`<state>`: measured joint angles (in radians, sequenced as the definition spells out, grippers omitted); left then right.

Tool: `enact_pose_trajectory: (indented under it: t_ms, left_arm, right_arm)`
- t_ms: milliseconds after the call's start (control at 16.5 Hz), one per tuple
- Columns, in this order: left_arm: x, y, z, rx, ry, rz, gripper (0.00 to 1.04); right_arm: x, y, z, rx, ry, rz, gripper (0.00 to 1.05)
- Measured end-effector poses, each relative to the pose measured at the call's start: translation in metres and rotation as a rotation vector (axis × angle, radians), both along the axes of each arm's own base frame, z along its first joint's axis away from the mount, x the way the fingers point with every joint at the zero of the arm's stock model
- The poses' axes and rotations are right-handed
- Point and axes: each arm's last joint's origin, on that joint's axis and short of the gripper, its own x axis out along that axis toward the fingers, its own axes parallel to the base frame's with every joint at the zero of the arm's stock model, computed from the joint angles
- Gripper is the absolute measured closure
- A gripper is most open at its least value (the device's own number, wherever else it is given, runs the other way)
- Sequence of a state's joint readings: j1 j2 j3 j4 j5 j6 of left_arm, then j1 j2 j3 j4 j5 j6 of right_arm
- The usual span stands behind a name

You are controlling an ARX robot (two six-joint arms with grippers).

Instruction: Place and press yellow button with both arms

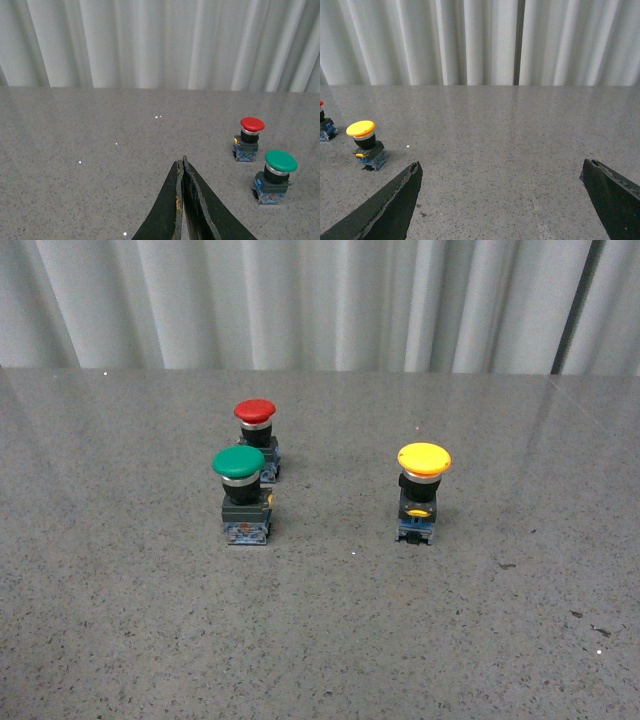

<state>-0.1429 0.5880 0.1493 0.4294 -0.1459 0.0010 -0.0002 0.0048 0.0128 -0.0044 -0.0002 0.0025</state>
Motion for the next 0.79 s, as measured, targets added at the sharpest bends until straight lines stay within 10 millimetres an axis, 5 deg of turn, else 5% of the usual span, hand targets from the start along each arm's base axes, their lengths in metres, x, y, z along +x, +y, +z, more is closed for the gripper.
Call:
enact_pose_trajectory:
  t_ms: [786]
  left_arm:
    - [-0.027,0.016,-0.027,-0.002,-0.035,-0.004,1.03]
  right_arm:
    - [0.000,0.000,0.000,0.000,0.000,0.000,0.07]
